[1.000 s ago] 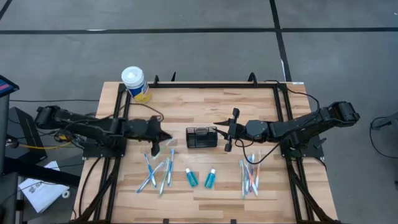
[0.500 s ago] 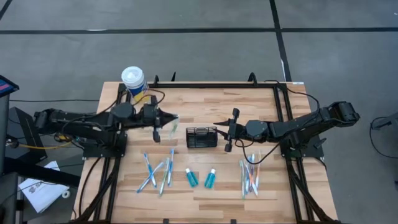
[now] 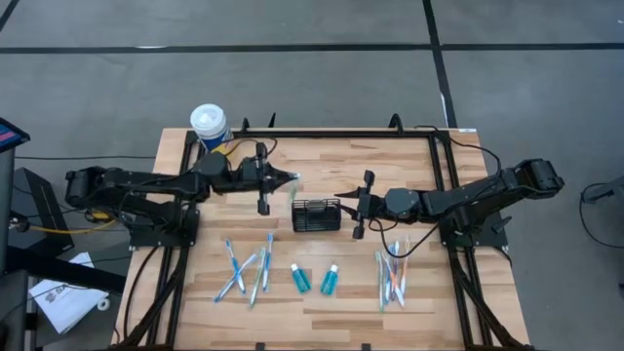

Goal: Pick & Place toothbrushing station
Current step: Put the green toothbrush into the of mesh

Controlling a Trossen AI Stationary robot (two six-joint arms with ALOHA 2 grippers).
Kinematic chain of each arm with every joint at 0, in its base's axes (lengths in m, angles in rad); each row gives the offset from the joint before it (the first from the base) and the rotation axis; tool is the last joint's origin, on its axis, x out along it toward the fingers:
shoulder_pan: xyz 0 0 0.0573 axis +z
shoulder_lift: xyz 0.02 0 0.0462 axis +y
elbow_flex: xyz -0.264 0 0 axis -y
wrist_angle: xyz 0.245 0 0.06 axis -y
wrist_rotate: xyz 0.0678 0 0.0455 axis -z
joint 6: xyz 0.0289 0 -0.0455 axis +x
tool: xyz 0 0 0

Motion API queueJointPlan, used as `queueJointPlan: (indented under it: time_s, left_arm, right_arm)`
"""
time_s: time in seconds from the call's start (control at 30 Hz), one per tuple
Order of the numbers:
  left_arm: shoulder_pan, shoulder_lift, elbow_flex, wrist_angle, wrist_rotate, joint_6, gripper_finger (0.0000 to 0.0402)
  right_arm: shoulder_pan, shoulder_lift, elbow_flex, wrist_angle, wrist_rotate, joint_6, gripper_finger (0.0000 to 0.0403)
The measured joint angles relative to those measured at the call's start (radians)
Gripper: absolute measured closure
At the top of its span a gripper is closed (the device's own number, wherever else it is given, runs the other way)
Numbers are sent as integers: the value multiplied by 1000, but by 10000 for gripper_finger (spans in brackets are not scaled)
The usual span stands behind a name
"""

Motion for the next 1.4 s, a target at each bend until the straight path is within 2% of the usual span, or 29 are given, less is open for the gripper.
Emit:
queueJointPlan:
  time_s: [0.27,0.57,1.1,1.27,1.4]
  left_arm:
    - [1,39,-3,26,26,29,401]
    - [2,194,-3,215,88,44,401]
    - [1,298,-39,214,92,-12,394]
    - [2,248,-75,213,93,-21,366]
    - [2,169,-86,195,86,-34,312]
  right_arm:
    - [0,0,0,-18,0,0,310]
    - [1,0,0,-19,0,0,310]
    - [2,0,0,-45,0,11,310]
    - [2,0,0,-42,0,8,310]
    - [2,0,0,-40,0,8,310]
